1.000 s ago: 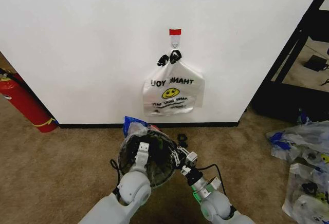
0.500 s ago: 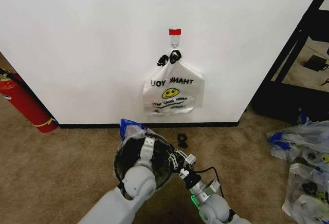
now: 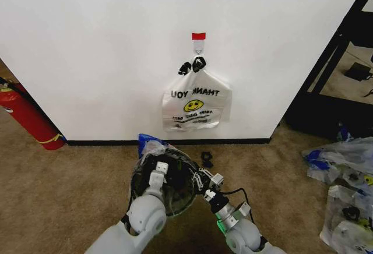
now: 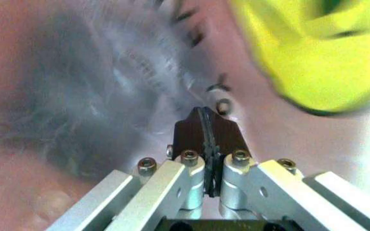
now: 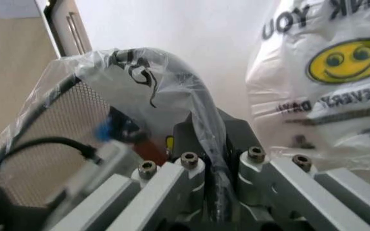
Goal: Pick up the garbage bag from the wall and place it over the trash bin.
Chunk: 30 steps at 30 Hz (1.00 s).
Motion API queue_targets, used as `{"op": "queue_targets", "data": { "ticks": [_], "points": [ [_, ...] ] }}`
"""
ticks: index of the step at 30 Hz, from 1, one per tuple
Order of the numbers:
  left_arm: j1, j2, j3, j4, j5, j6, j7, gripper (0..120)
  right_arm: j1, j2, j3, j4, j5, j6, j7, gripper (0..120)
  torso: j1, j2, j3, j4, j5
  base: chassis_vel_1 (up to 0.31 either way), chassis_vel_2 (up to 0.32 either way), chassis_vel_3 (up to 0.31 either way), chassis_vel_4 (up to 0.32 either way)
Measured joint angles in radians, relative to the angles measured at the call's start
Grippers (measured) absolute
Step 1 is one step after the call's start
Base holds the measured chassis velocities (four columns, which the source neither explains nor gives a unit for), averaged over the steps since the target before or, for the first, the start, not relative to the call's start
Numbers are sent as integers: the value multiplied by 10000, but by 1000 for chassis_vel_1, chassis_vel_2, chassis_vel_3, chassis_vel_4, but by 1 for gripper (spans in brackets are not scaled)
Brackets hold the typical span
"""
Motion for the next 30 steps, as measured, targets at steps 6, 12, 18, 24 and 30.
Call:
{"op": "queue_targets", "data": {
  "ticks": [6, 12, 18, 24, 30],
  "points": [
    [653, 377, -63, -1061, 298, -140, 194, 0, 306, 220, 170, -648, 36, 64, -13, 0, 0, 0, 0, -2, -2, 0, 0, 0, 0],
    [1776, 1287, -967, -3009, 942, -573, 1094, 7, 938, 285, 311, -1270, 1631, -382, -489, 0, 0, -1, 0, 1, -1, 0, 0, 0, 0],
    [2723, 2198, -2521, -5171, 356, -1040, 2075, 26, 1128, -201, 467, -1540, 3316, -1273, -1641, 0, 0, 0, -1, -1, 0, 0, 0, 0, 0],
    [2397, 2745, -4516, -5353, -1513, -1024, 2680, 52, 1048, -666, 810, -1874, 3516, -1603, -3880, 0, 0, 0, 0, -1, -1, 0, 0, 0, 0],
    [1893, 2809, -4610, -4627, -1563, -1737, 3059, 71, 778, -821, 1038, -1732, 3381, -1646, -5048, 0, 1, -1, 1, -3, -2, 0, 0, 0, 0]
  ]
}}
